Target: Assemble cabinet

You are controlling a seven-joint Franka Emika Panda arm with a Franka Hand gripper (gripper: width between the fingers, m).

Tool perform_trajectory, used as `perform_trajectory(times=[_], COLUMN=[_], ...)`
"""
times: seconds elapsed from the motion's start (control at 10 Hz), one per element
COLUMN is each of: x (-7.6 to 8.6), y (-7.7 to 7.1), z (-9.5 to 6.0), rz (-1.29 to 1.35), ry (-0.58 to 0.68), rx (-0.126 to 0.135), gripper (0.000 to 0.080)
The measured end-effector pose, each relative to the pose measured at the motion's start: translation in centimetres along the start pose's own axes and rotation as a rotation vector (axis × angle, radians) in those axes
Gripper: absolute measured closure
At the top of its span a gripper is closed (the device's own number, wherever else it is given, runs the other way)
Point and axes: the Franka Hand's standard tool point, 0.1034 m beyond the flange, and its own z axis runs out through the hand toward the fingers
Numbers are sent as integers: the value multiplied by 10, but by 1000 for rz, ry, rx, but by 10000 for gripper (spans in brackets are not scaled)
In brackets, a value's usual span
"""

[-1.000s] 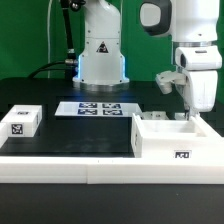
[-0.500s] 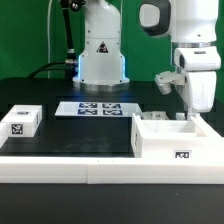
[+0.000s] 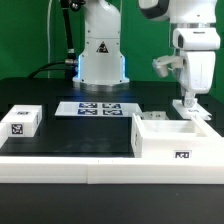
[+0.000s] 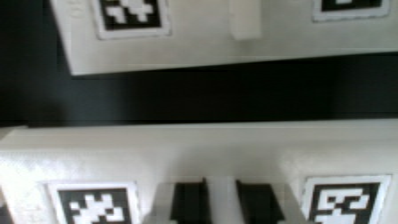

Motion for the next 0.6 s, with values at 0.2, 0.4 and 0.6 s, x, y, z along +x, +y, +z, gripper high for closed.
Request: perform_trajectory(times=[0.2,0.4,0.6], x=[-25,-39,-39], y=[11,15,15], z=[-6,-5,-5], rz=[-10,6,5], ry=[-9,-11,-11], rx=[-7,-4,-4], gripper=[729,729,729])
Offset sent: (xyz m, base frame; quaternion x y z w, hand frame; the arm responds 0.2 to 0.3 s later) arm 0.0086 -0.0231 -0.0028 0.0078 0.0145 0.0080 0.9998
